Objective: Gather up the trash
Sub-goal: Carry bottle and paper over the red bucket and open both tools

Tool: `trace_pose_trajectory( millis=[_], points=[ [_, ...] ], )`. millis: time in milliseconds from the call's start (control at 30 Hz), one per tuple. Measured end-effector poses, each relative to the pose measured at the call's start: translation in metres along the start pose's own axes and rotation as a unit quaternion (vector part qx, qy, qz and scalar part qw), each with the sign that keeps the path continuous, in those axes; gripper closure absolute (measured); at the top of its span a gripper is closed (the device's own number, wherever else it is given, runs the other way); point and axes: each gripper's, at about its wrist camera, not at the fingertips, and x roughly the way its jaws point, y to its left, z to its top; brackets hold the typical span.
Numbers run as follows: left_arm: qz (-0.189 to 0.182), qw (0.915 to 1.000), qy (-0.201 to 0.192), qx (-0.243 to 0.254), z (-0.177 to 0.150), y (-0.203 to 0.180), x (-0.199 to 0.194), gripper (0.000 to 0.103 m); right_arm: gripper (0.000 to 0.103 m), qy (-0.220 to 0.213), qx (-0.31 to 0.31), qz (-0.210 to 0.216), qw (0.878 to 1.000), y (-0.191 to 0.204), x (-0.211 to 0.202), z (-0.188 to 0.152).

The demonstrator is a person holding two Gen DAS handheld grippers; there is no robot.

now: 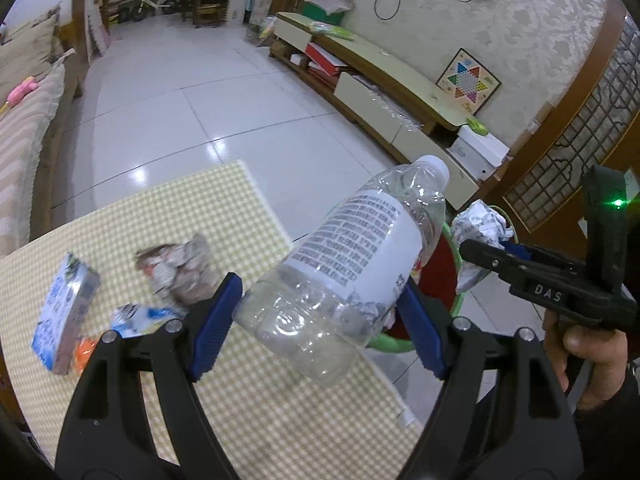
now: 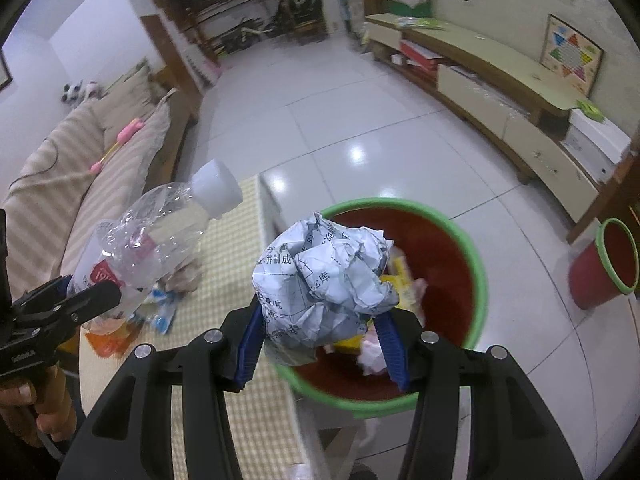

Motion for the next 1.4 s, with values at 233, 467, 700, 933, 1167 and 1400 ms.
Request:
trace_pose_trajectory(
  millis=[233,467,700,933,1167,1400],
  points=[
    [-0.022,0.9997,0.008,-0.004,0.014,-0.018,0.018,0.027,0.054,0.002,0.021,-0.006,1.000,-0.024,0.001,0.000],
    [-0.037,0.9991,0.017,-0.014,0.022,-0.032,0.036,0.027,0.054,0.004,0.032,-0.034,0.999,-0.034,0.009,-0.002],
    [-0.056,0.9970,0.036,-0.039,0.029,-0.033,0.053,0.027,0.054,0.005,0.046,-0.037,0.998,-0.039,0.012,-0.003],
    [-0.063,0.9961,0.043,-0.045,0.029,-0.041,0.062,0.027,0.053,0.011,0.047,-0.032,0.998,-0.039,0.017,-0.002],
    [-0.071,0.9946,0.045,-0.061,0.035,-0.044,0.066,0.016,0.044,0.013,0.051,-0.032,0.998,-0.036,0.017,-0.003],
    [-0.058,0.9937,0.031,-0.090,0.037,-0.028,0.055,0.006,0.023,0.003,0.048,-0.033,0.998,-0.035,0.016,-0.002]
  ],
)
